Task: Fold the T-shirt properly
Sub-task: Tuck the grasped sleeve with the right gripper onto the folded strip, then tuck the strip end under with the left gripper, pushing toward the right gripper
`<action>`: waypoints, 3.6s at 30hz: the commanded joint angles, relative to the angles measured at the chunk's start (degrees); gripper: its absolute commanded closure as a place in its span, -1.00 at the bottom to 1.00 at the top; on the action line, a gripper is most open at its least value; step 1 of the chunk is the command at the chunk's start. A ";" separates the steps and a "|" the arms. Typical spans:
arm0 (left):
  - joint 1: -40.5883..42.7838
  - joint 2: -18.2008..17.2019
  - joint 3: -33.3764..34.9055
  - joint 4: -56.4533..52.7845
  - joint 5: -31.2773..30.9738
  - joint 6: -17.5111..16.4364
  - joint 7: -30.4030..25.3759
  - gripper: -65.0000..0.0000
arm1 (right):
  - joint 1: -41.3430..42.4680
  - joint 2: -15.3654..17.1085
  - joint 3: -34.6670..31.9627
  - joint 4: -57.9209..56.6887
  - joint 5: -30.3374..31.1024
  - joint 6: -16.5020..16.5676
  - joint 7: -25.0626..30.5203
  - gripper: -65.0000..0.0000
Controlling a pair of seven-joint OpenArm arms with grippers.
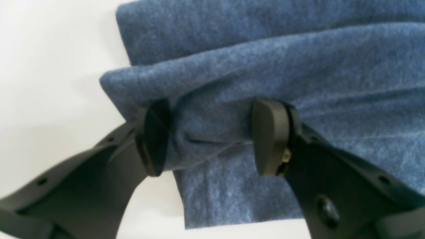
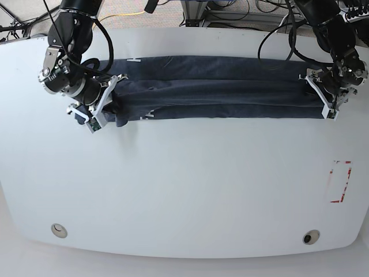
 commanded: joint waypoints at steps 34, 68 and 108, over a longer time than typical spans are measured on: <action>0.55 -0.79 0.02 0.29 2.29 0.14 1.80 -0.10 | -5.44 -3.17 6.63 2.49 18.39 -0.07 0.82 0.53; -0.33 -3.07 -8.69 7.76 -14.68 0.14 8.66 -0.27 | -1.31 -3.17 0.30 -17.47 -8.69 -0.07 13.48 0.64; -1.74 -7.91 -8.77 -12.63 -30.68 0.14 10.60 -0.43 | -1.31 -3.26 0.30 -17.38 -8.60 -0.07 13.57 0.64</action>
